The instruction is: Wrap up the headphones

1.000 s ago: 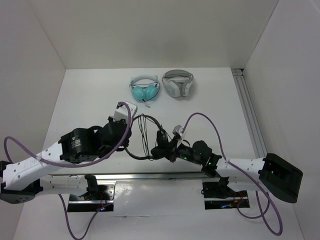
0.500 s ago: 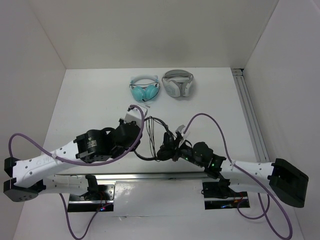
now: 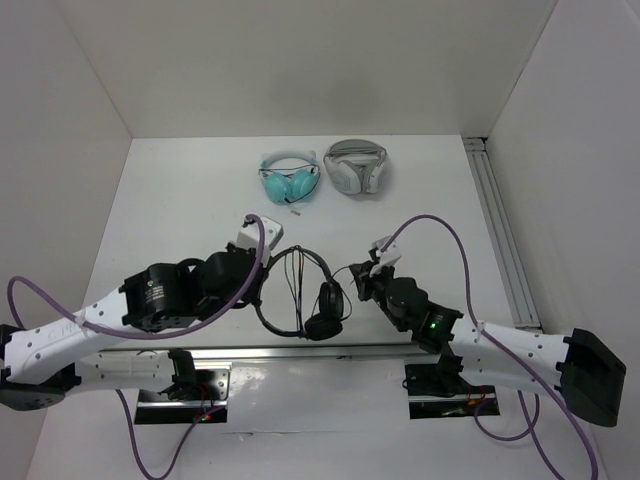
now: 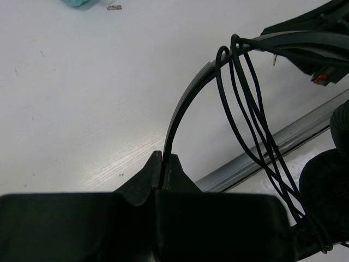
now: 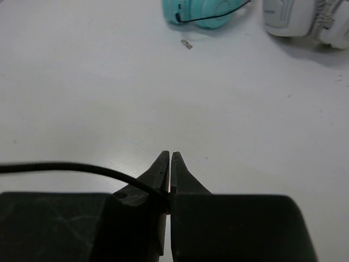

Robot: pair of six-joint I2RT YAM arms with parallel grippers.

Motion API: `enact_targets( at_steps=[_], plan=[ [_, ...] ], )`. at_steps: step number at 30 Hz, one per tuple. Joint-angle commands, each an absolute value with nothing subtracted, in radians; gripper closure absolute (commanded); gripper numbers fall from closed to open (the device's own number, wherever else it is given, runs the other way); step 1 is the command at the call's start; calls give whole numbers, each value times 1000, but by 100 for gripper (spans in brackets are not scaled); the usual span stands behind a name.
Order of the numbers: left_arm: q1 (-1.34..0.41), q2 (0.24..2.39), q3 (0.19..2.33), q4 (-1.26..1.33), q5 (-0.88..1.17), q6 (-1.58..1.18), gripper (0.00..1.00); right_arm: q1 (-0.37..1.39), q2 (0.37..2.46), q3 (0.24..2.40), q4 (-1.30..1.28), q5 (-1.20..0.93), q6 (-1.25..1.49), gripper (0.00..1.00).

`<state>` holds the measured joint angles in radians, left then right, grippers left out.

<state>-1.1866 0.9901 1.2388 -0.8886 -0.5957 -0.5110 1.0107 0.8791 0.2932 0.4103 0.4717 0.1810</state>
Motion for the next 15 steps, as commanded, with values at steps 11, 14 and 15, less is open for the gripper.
enact_targets(
  at_steps=[11,14,15],
  plan=[
    [-1190,956,1224,-994,-679,-578,100,1002,706,523,189,543,158,100],
    [-1190,965,1195,-983,-669,-588,100,1002,724,654,112,430,149,100],
    [-1190,965,1186,-971,-660,-588,100,1002,741,688,94,407,149,100]
  ],
)
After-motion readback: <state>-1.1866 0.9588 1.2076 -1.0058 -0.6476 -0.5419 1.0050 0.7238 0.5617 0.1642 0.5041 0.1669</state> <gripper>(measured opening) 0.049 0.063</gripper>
